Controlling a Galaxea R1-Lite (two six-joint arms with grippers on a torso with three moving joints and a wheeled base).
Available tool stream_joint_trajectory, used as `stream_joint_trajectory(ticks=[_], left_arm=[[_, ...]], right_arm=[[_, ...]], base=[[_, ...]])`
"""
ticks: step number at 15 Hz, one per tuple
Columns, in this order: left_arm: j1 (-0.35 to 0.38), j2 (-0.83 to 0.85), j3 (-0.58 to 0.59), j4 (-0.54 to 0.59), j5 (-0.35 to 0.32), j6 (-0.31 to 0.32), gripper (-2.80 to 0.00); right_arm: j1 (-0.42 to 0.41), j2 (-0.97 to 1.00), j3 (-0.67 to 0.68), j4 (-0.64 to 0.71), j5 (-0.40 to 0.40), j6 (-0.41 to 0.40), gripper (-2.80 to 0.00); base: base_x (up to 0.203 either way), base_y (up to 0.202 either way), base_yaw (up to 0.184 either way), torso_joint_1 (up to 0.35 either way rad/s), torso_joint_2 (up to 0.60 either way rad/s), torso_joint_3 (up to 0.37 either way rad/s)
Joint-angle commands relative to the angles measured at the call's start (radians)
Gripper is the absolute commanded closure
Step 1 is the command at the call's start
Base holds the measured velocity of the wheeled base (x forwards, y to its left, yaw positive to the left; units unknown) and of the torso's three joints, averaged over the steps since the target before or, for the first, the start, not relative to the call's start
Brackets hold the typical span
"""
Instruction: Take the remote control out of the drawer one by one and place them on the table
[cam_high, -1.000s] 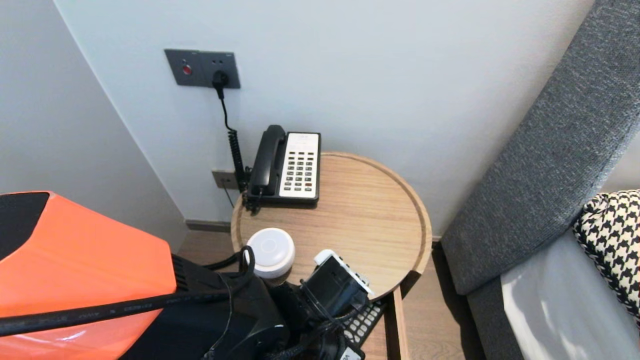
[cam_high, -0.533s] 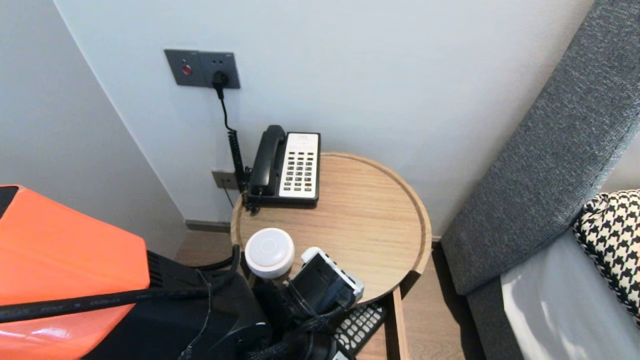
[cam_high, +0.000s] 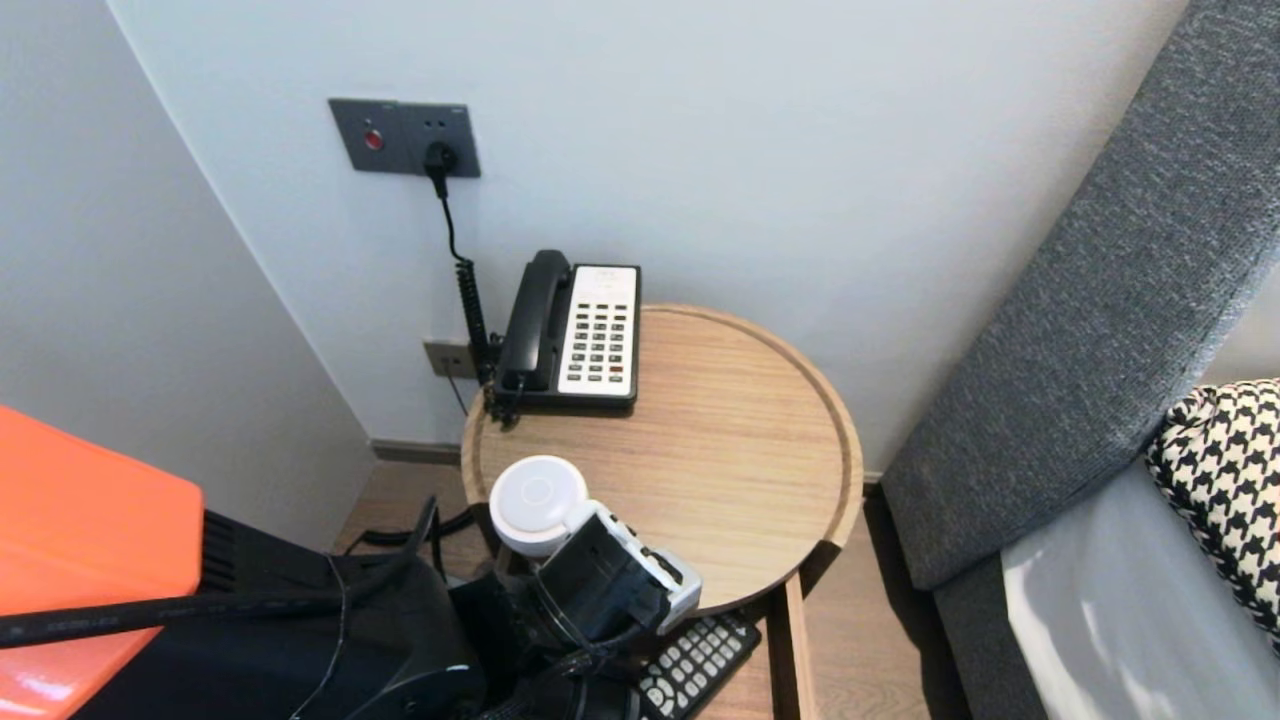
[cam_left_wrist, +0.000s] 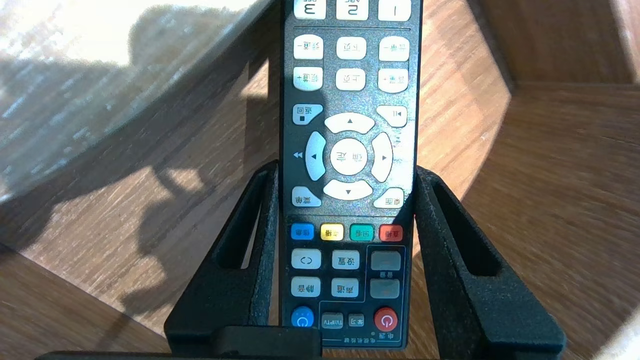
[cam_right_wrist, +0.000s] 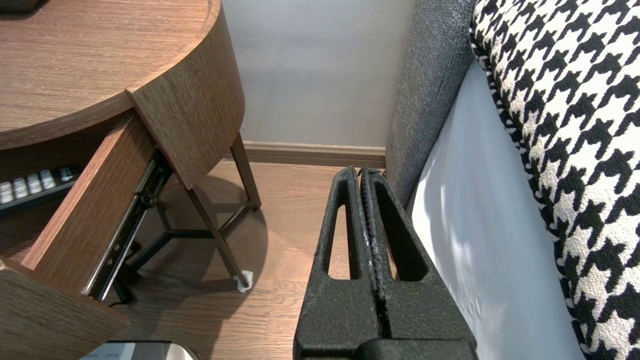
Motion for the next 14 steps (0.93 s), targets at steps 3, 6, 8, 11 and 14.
stream_joint_trajectory(ticks=[3,6,8,11,14], left_arm=[[0.001,-0.033,0.032,-0.073,-0.006,0.037,0.00],[0.001,-0.049,0.037,-0.079,-0.054,0.059,0.00],[0.001,-0.056,0.057,-0.075,-0.104,0.144,0.00],[0.001,-0.060,0.085,-0.072,-0.142,0.194,0.00],[0.001,-0.080,0.094,-0.080,-0.152,0.193,0.00]], right_arm=[[0.000,0.001,0.025,-0.001,0.000,0.000,0.00],[0.000,0.001,0.025,-0.001,0.000,0.000,0.00],[0.000,0.001,0.025,-0.001,0.000,0.000,0.00],[0.000,0.001,0.025,-0.001,0.000,0.000,0.00],[0.000,0.001,0.025,-0.001,0.000,0.000,0.00]], base=[[0.000,0.000,0.000,0.000,0.00,0.000],[0.000,0.000,0.000,0.000,0.00,0.000],[0.000,0.000,0.000,0.000,0.00,0.000],[0.000,0.000,0.000,0.000,0.00,0.000],[0.000,0.000,0.000,0.000,0.00,0.000]])
